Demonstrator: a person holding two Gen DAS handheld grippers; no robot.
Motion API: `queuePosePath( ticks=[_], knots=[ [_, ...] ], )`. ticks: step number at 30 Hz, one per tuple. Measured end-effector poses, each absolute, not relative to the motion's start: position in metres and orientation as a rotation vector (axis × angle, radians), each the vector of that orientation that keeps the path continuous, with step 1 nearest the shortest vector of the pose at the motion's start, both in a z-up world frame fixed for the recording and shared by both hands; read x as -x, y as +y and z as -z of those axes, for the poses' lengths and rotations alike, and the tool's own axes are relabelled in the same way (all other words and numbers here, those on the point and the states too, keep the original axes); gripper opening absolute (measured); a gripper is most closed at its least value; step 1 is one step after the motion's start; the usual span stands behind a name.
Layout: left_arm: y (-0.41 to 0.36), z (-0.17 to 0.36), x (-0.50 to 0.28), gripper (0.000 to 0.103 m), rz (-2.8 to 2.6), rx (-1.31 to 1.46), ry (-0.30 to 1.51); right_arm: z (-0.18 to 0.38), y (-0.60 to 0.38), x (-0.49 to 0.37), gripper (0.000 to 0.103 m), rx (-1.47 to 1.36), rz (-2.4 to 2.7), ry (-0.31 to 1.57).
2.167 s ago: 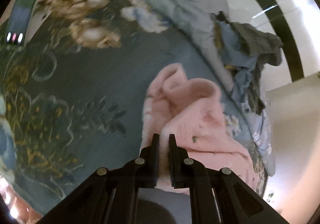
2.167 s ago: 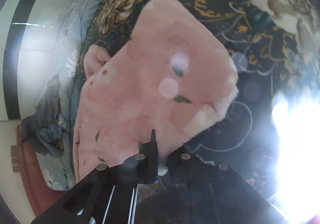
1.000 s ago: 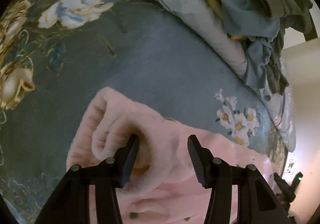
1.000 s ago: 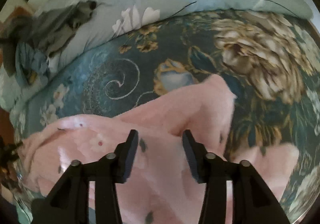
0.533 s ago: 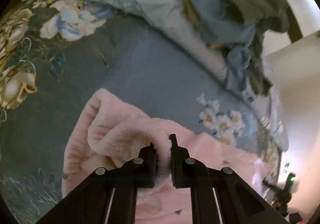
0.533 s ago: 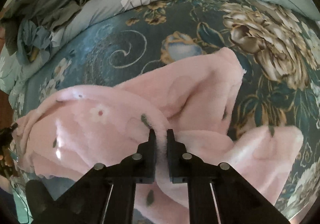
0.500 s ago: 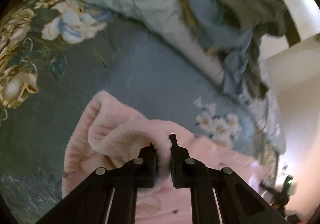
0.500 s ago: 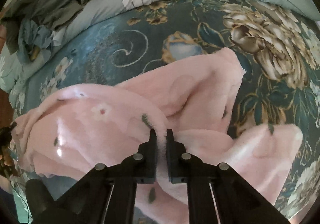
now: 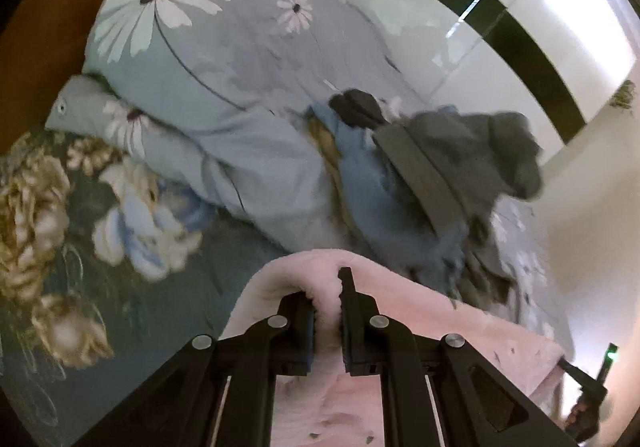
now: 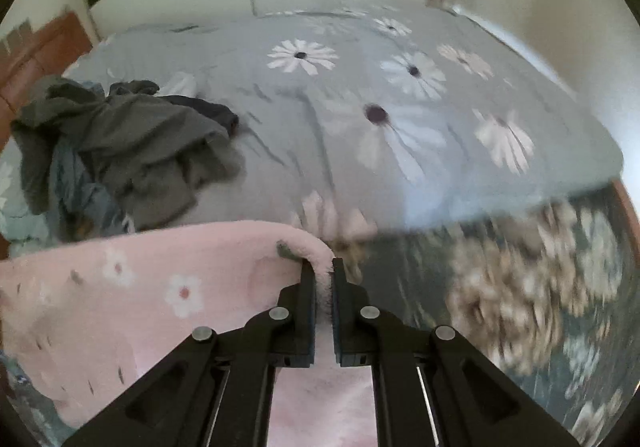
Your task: Fold clothes
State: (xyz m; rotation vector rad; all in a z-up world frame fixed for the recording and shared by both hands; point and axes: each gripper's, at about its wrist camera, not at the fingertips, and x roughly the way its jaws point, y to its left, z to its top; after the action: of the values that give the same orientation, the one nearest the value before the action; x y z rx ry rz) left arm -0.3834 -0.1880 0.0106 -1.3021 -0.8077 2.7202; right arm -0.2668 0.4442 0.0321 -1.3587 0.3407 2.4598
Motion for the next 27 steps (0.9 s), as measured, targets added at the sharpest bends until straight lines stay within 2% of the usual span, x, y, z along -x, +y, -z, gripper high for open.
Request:
queuePosePath(
  ticks=[5, 10, 12, 13, 14, 15, 16, 19, 24, 27],
  knots=[
    [-0.203, 0.024, 0.415, 0.011, -2.734, 1.467, -0.921, 0.013, 0.415, 0.331, 0.007, 1.522, -2.426, 0.300],
    [-0.208, 0.062, 0.410, 0.014, -2.655, 1.618, -0.994, 0.044, 0.394, 0.340, 0.008, 1.615, -2.411, 0.263],
    [-0.209, 0.077, 0.407, 0.017, -2.620, 1.677, -1.023, 0.044, 0.394, 0.331, 0.018, 1.622, -2.446, 0.304],
    [-0.209, 0.082, 0.403, 0.021, -2.578, 1.707, -1.052, 0.037, 0.397, 0.323, 0.033, 1.606, -2.469, 0.318],
    [-0.209, 0.084, 0.400, 0.031, -2.547, 1.727, -1.073, 0.031, 0.400, 0.315, 0.041, 1.590, -2.492, 0.333],
    [-0.209, 0.083, 0.392, 0.039, -2.532, 1.728, -1.083, 0.024, 0.403, 0.307, 0.042, 1.573, -2.515, 0.347],
    [-0.208, 0.082, 0.385, 0.042, -2.517, 1.727, -1.093, 0.015, 0.411, 0.291, 0.043, 1.526, -2.530, 0.400],
    [-0.207, 0.077, 0.357, 0.050, -2.503, 1.722, -1.102, 0.000, 0.444, 0.234, 0.056, 1.389, -2.521, 0.598],
    [-0.207, 0.071, 0.287, 0.057, -2.550, 1.698, -1.110, 0.021, 0.513, 0.101, 0.057, 1.180, -2.300, 1.016],
    [-0.204, 0.075, 0.255, 0.057, -2.518, 1.714, -1.181, 0.067, 0.525, 0.036, 0.057, 1.151, -2.153, 1.322]
  ],
)
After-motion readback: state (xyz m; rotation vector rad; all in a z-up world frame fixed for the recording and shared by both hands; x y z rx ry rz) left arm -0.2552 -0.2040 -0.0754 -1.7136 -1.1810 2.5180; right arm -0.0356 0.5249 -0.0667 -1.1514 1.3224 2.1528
